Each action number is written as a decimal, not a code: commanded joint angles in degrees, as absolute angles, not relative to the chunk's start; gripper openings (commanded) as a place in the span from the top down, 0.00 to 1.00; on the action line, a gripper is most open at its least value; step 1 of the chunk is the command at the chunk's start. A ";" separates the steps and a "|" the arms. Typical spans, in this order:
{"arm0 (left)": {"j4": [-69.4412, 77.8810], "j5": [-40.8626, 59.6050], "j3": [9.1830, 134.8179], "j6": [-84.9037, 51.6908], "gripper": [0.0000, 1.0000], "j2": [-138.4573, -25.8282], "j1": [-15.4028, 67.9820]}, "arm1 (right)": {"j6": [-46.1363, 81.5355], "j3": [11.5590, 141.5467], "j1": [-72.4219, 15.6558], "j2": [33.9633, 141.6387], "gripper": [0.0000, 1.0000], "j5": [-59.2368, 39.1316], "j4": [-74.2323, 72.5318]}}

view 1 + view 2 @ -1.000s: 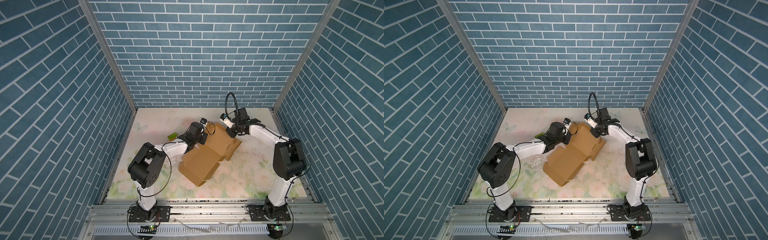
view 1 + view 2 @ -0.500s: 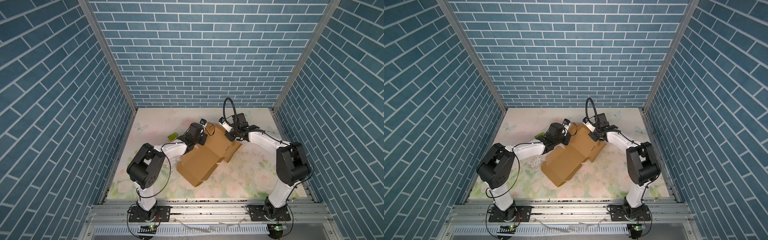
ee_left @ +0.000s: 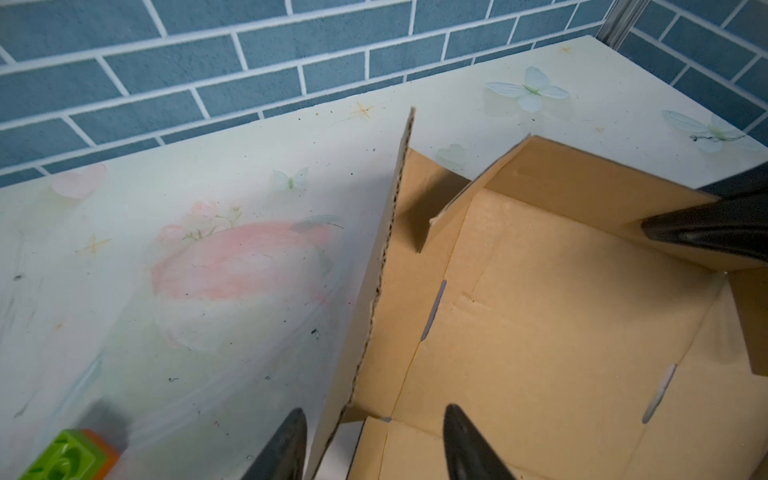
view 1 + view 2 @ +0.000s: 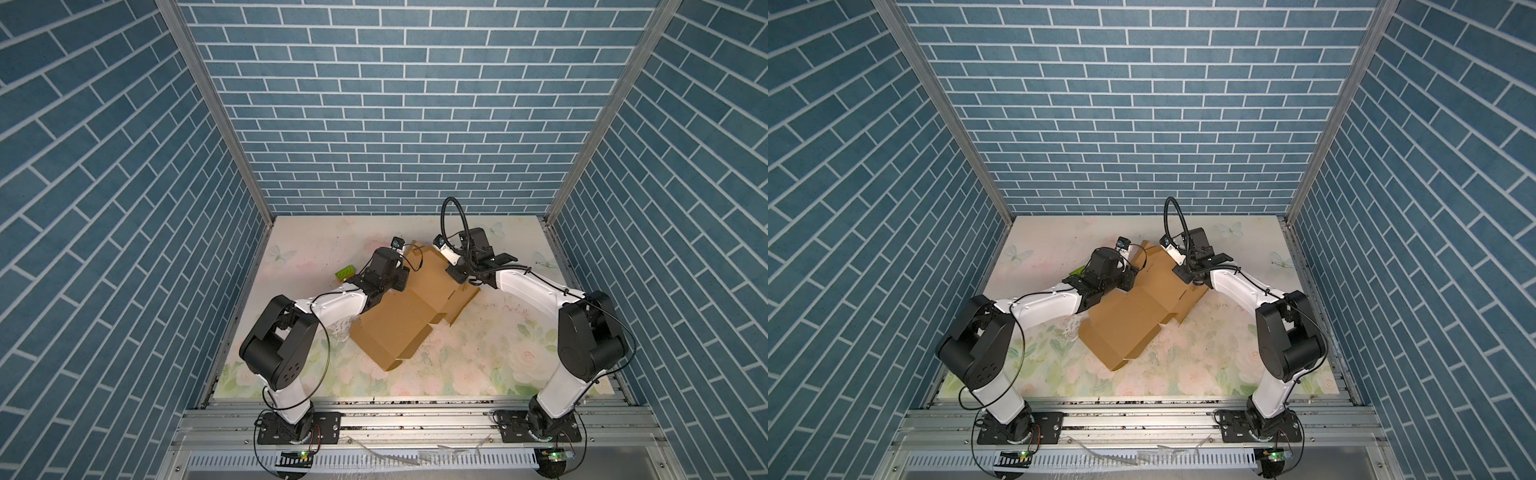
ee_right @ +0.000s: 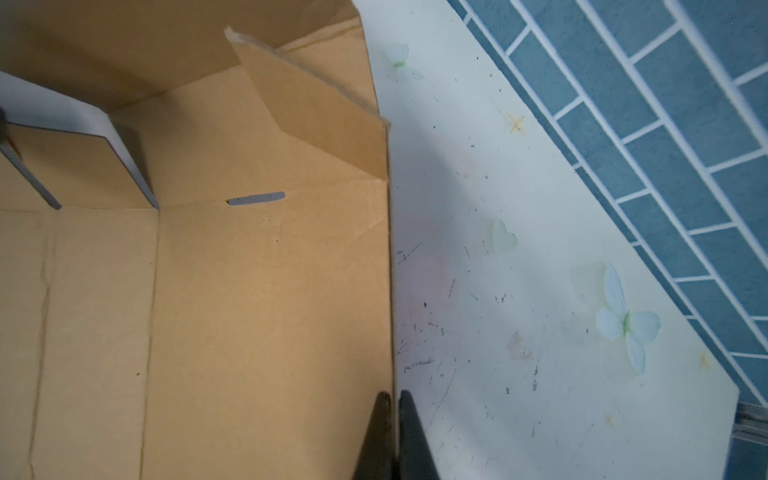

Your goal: Fold the paper box

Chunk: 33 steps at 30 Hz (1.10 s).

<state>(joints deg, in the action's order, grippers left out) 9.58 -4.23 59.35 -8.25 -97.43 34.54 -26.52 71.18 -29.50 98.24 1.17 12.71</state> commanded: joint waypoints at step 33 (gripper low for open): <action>10.12 -7.51 39.73 -24.05 0.42 -82.39 24.92 | -43.72 70.69 -44.18 96.18 1.00 23.03 9.28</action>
